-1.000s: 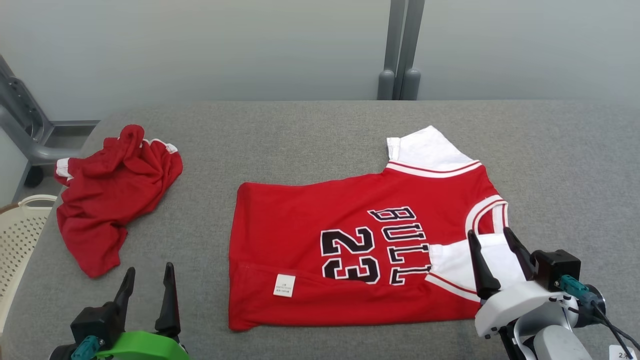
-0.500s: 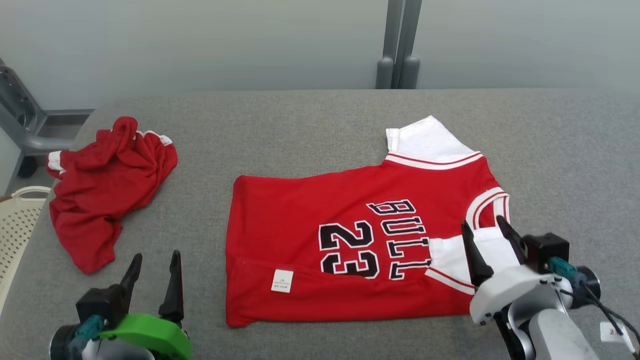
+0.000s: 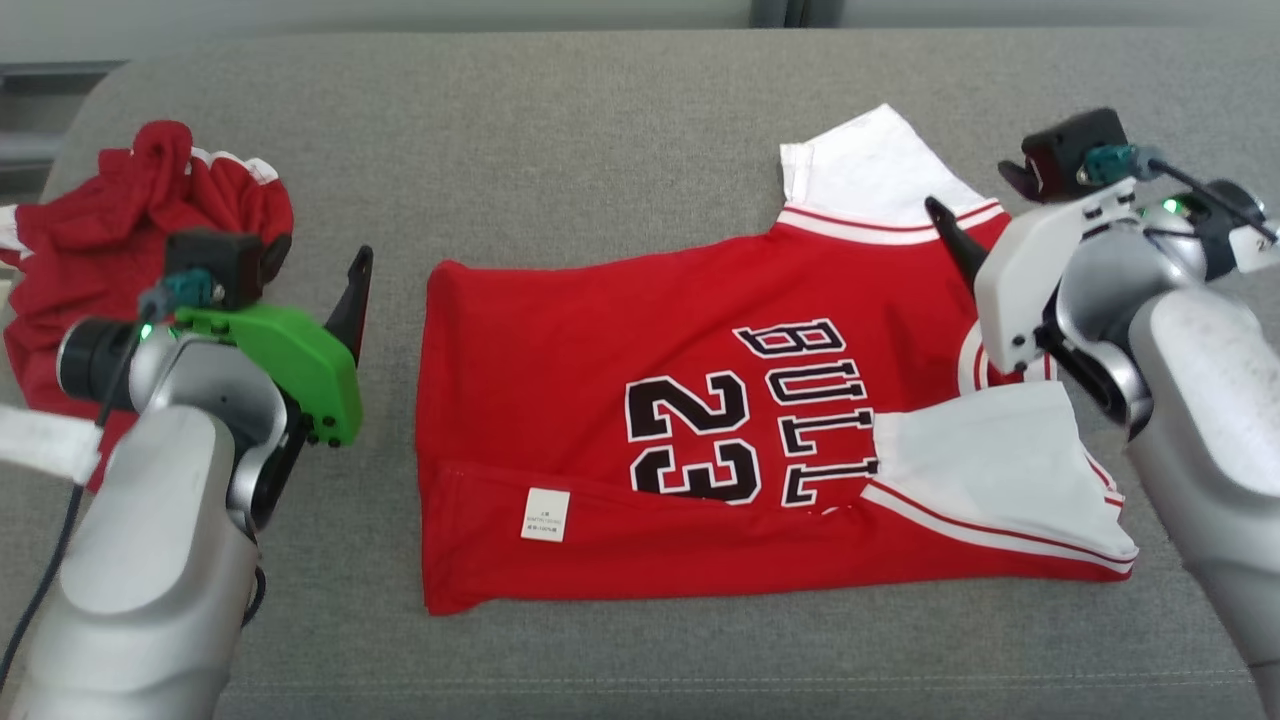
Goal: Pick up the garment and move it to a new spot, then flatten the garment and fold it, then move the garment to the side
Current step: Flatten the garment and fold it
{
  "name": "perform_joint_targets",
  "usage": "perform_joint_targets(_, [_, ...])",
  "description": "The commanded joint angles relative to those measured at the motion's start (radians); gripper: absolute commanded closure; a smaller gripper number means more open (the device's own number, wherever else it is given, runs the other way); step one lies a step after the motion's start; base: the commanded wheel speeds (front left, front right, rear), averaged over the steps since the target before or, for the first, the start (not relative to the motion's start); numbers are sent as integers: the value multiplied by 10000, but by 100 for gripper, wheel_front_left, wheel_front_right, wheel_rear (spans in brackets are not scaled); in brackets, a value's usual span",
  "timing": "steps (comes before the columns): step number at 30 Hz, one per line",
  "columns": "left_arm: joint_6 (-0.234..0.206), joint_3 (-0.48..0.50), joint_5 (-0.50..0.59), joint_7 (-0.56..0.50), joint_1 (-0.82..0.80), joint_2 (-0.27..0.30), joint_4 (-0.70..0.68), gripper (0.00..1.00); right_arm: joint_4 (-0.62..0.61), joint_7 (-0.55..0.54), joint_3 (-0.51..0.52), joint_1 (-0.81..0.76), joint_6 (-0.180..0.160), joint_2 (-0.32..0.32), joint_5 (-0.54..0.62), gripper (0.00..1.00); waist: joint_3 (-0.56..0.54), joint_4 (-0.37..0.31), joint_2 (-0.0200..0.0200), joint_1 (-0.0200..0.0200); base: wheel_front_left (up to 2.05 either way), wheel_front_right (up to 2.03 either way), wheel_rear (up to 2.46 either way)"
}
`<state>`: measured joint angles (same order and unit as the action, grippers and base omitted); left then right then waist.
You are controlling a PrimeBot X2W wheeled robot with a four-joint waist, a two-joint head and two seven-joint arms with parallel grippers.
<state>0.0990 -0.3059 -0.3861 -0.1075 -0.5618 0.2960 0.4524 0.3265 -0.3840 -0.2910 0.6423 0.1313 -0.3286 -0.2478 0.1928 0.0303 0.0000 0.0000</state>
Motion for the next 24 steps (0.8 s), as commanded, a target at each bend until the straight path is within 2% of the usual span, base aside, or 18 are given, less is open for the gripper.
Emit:
perform_joint_targets(1, [111, -216, 59, -536, -811, 118, 306, 0, 82, -415, -471, 759, -12, -458, -324, 0, 1399, -186, 0, 0, 0, 0, 0])
perform_joint_targets(7, [258, -894, 2, -2160, -2711, 253, 1053, 0, 519, -1344, -1833, 2771, -13, -1591, -1057, 0, 2277, -246, 0, 0, 0, 0, 0])
perform_joint_targets(12, [305, -1271, -246, -3168, -3592, 202, 1454, 0, 940, -1361, -2267, 3881, -13, -1988, -1294, 0, 2783, -208, 0, 0, 0, 0, 0])
perform_joint_targets(20, [312, -1718, -954, -4569, -4439, -213, 1522, 0, 2238, -916, -2568, 5264, -13, -1980, -1300, 0, 3281, 115, 0, 0, 0, 0, 0])
perform_joint_targets(24, [315, -1858, -1117, -5117, -4561, -120, 1392, 0, 2757, -617, -2825, 5564, -13, -1931, -1288, 0, 3256, 235, 0, 0, 0, 0, 0])
